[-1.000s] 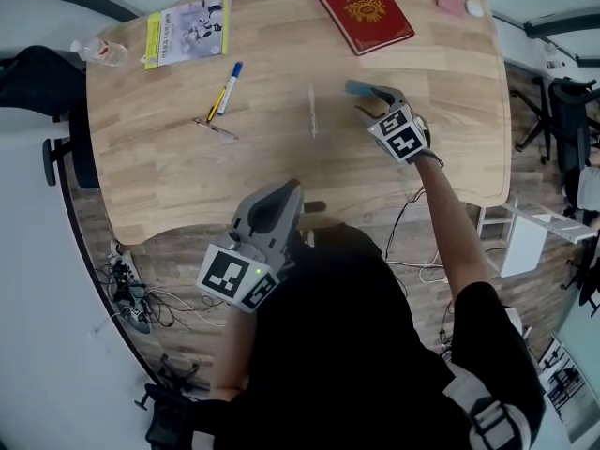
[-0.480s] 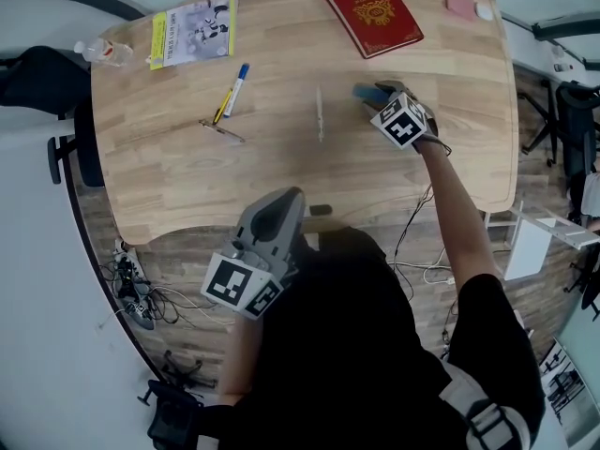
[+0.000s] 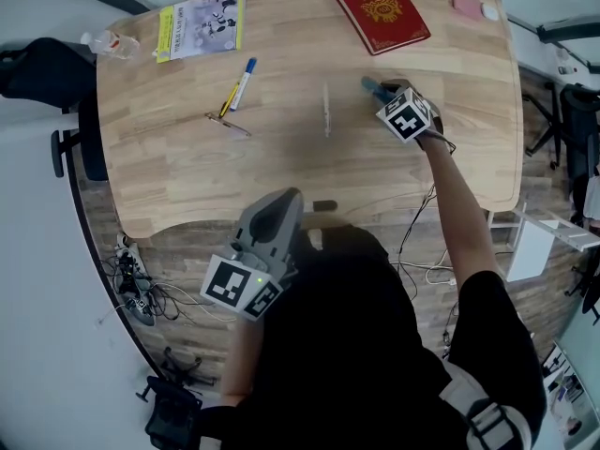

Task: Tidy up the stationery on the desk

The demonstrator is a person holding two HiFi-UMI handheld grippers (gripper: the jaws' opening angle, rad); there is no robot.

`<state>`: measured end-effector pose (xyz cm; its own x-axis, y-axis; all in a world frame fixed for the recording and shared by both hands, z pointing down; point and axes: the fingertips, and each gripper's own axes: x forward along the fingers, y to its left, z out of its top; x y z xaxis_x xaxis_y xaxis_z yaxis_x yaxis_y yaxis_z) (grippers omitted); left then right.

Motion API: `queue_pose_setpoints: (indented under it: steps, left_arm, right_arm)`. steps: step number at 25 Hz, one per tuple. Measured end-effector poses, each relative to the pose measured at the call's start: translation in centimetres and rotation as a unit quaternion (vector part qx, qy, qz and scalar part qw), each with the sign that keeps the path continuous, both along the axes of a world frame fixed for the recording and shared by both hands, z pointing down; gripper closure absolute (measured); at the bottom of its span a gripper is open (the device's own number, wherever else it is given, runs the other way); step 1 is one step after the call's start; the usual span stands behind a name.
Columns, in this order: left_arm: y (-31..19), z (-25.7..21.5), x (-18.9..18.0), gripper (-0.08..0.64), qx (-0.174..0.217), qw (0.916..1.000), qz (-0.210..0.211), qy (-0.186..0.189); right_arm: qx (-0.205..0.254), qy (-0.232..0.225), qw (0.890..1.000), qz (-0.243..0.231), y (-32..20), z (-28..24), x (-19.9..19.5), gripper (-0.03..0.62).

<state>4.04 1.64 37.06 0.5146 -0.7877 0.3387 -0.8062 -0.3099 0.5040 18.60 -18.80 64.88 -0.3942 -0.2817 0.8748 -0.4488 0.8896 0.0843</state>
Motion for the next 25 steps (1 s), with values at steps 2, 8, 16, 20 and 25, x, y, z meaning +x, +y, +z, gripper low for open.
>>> queue_pose_setpoints:
  steps: [2, 8, 16, 20, 25]
  left_arm:
    - [0.3, -0.1, -0.1, 0.525, 0.001, 1.0, 0.0, -0.002]
    - [1.1, -0.4, -0.4, 0.525, 0.008, 1.0, 0.002, -0.005]
    - [2.0, -1.5, -1.6, 0.525, 0.023, 0.9996, 0.015, -0.006]
    - [2.4, -1.9, -2.9, 0.525, 0.031, 0.9992, 0.022, -0.007]
    - [3.2, -2.4, -4.8, 0.525, 0.037, 0.9988, 0.031, -0.01]
  right_arm:
    - [-0.001, 0.0, 1.0, 0.005, 0.2, -0.1, 0.1, 0.467]
    - [0.005, -0.006, 0.999, 0.035, 0.9, -0.7, 0.3, 0.493]
    - [0.013, -0.034, 0.997, 0.062, 2.4, -3.6, -0.9, 0.511]
    - [0.002, -0.087, 0.991, 0.1, 3.7, -5.7, -3.0, 0.511]
    - [-0.033, -0.162, 0.976, 0.144, 6.6, -7.8, -7.5, 0.511]
